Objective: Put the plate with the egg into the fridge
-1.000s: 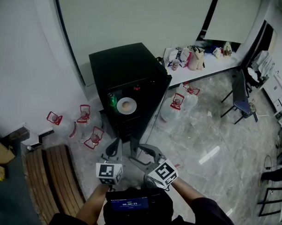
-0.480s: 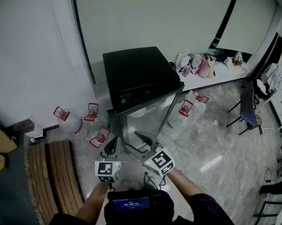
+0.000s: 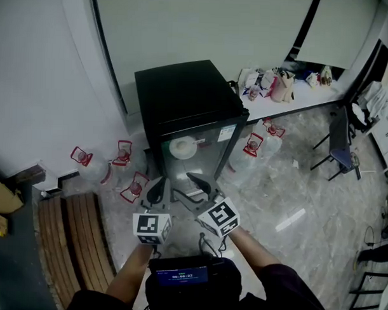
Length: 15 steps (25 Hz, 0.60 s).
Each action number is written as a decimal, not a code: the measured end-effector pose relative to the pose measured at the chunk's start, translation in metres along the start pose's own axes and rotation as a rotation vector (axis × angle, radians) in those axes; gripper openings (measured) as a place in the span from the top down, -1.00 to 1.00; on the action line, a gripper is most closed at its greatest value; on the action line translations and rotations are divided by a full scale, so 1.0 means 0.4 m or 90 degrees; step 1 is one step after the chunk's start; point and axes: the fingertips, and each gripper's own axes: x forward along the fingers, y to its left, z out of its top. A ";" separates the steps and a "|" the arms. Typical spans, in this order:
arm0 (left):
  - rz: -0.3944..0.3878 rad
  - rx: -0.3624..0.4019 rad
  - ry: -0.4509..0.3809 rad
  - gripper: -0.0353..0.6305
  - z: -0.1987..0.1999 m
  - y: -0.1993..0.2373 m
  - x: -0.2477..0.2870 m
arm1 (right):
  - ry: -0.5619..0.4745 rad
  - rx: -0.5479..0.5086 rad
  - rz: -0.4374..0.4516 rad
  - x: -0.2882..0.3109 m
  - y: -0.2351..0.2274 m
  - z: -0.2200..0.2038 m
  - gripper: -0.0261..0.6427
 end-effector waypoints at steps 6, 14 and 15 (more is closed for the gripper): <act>-0.010 0.006 -0.010 0.87 0.021 -0.034 0.032 | -0.027 -0.016 -0.041 -0.023 -0.039 0.022 0.31; -0.022 0.010 -0.015 0.86 0.040 -0.082 0.069 | -0.063 -0.015 -0.097 -0.069 -0.100 0.061 0.90; -0.024 0.012 -0.017 0.87 0.043 -0.089 0.072 | -0.067 -0.017 -0.098 -0.073 -0.105 0.062 0.90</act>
